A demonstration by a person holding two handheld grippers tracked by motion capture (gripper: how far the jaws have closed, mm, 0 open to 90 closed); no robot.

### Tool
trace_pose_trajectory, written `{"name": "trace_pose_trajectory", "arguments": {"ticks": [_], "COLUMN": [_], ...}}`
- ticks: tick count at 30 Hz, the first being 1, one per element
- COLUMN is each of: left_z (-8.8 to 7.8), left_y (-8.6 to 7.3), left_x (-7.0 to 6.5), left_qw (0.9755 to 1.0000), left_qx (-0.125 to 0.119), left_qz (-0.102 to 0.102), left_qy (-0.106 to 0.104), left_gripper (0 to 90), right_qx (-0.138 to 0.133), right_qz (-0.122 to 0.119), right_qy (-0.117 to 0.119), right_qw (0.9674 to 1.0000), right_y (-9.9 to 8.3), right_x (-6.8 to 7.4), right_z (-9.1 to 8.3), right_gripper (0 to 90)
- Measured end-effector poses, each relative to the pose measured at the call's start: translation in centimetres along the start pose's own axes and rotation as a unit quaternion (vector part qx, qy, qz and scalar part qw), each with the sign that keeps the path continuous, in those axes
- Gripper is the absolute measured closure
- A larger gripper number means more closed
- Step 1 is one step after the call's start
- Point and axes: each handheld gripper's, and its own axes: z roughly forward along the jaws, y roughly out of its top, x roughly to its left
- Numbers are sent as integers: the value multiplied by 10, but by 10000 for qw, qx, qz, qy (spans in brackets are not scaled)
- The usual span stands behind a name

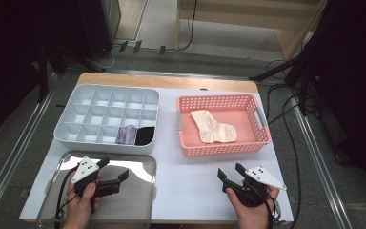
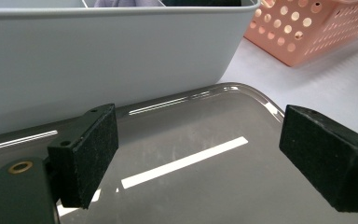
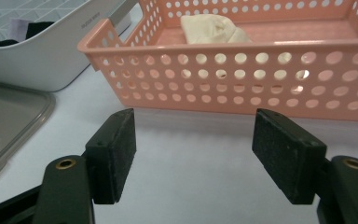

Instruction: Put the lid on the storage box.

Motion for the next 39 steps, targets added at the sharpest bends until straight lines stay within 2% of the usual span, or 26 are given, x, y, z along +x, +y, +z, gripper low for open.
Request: {"name": "trace_pose_trajectory", "arguments": {"ticks": [4, 10, 16, 27, 39], "left_z": [0, 0, 0, 1, 1], "left_y": [0, 0, 0, 0, 0], "left_x": [4, 2, 2, 2, 2], "left_qw": [9999, 10000, 9999, 9999, 9999], "left_qx": [8, 16, 1, 16, 17], "left_qz": [-122, -46, -101, -102, -106], "left_qy": [-32, 29, 26, 36, 54], "left_gripper": [121, 124, 124, 125, 129], "right_qx": [-67, -174, -204, -116, 63], "right_qz": [83, 83, 59, 15, -9], "right_qy": [14, 12, -83, -243, -396], "right_qw": [9999, 9998, 9997, 9996, 9992], "right_y": [6, 18, 27, 46, 58], "right_x": [1, 3, 0, -2, -3], "right_z": [1, 8, 14, 29, 56], "right_gripper": [312, 311, 306, 322, 337]}}
